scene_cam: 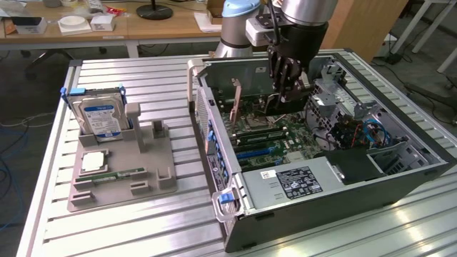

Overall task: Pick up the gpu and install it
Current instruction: 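Insert the gpu into the slot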

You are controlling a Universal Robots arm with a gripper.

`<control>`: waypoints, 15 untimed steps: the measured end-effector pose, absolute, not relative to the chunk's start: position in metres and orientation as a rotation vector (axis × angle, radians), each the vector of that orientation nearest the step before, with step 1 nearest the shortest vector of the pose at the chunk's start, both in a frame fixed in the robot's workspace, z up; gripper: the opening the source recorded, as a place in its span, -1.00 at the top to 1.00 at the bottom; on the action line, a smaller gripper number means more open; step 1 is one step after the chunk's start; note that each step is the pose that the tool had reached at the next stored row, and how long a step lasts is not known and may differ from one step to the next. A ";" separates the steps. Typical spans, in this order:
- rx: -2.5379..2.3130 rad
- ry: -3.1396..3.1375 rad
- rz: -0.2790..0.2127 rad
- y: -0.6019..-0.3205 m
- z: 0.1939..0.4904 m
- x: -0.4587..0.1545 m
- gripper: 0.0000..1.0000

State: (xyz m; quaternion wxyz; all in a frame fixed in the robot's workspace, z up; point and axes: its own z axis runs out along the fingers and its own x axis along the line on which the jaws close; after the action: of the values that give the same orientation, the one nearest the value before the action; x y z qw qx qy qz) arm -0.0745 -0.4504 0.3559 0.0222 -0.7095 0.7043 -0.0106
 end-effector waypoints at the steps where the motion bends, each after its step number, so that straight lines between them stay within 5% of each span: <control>1: -2.198 2.182 -0.033 -0.450 0.356 -0.075 0.48; 15: -2.195 2.179 -0.027 -0.450 0.355 -0.075 0.48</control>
State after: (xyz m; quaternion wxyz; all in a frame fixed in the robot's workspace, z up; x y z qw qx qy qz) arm -0.0746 -0.4504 0.3552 0.0241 -0.7095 0.7042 -0.0088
